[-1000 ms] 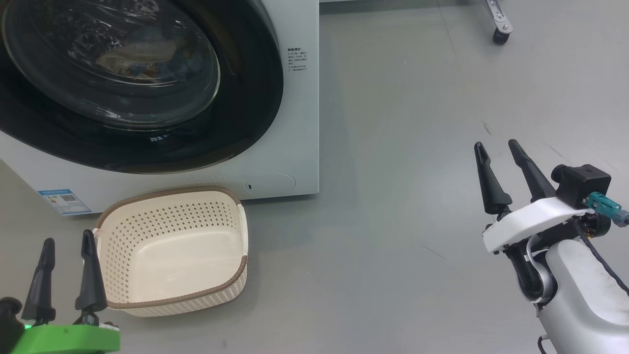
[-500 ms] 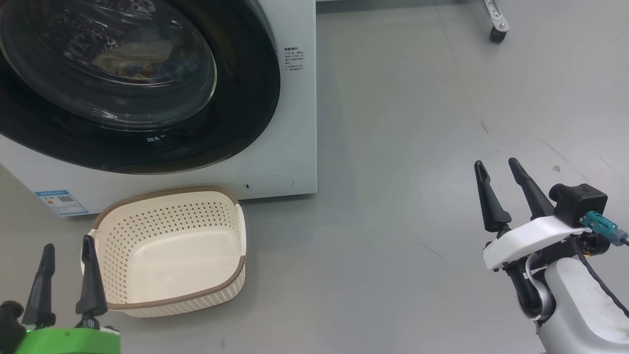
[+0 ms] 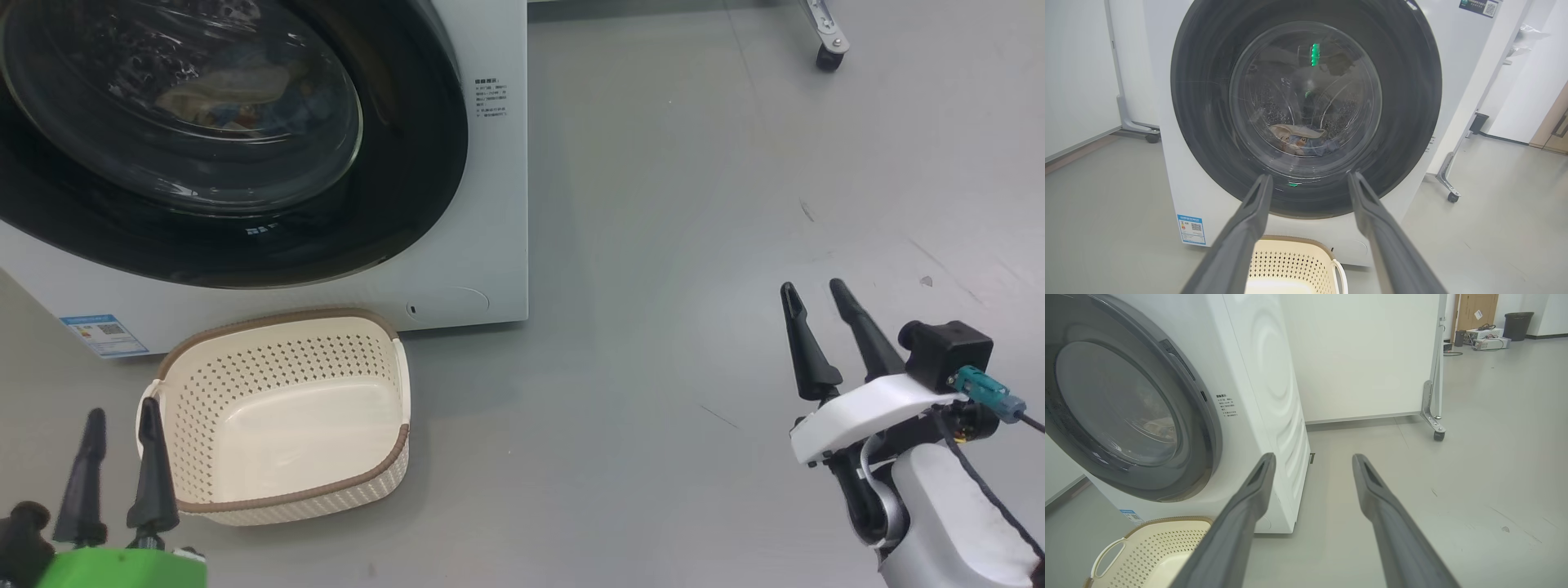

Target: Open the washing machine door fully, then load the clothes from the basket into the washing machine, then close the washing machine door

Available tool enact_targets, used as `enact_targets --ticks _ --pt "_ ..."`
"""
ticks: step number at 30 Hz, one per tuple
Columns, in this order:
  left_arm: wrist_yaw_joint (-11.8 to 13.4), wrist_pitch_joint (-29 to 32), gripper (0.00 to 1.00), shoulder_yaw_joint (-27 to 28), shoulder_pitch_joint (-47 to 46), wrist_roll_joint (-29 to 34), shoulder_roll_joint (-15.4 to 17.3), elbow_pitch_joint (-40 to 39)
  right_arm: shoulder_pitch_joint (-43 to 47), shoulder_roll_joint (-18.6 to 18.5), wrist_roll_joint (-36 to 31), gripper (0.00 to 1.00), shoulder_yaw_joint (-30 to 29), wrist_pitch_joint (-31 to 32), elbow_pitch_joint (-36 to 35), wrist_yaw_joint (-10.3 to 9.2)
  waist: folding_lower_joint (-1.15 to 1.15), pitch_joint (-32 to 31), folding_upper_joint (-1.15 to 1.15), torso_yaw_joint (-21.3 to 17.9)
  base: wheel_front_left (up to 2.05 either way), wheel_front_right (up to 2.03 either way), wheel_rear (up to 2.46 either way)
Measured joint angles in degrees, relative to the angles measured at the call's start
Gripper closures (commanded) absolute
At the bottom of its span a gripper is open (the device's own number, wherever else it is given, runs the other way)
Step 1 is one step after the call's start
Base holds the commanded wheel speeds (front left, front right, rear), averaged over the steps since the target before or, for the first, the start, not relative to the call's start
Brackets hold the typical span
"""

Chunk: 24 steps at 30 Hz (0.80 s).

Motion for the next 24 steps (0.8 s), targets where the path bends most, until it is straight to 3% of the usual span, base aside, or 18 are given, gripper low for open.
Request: enact_targets --ticks 6,24 --pt "0.00 0.04 1.00 -0.94 1.08 0.01 -3.01 3.22 3.37 2.09 0.14 1.00 0.81 0.11 2.81 -0.01 0.00 0.00 0.00 0.00 0.00 0.00 0.00" --pt "0.07 3.13 1.00 -0.32 1.35 -12.09 -4.25 3.54 4.46 3.59 11.66 1.00 -3.27 3.24 1.45 -0.05 0.00 -1.06 0.00 0.51 0.00 0.00 0.00"
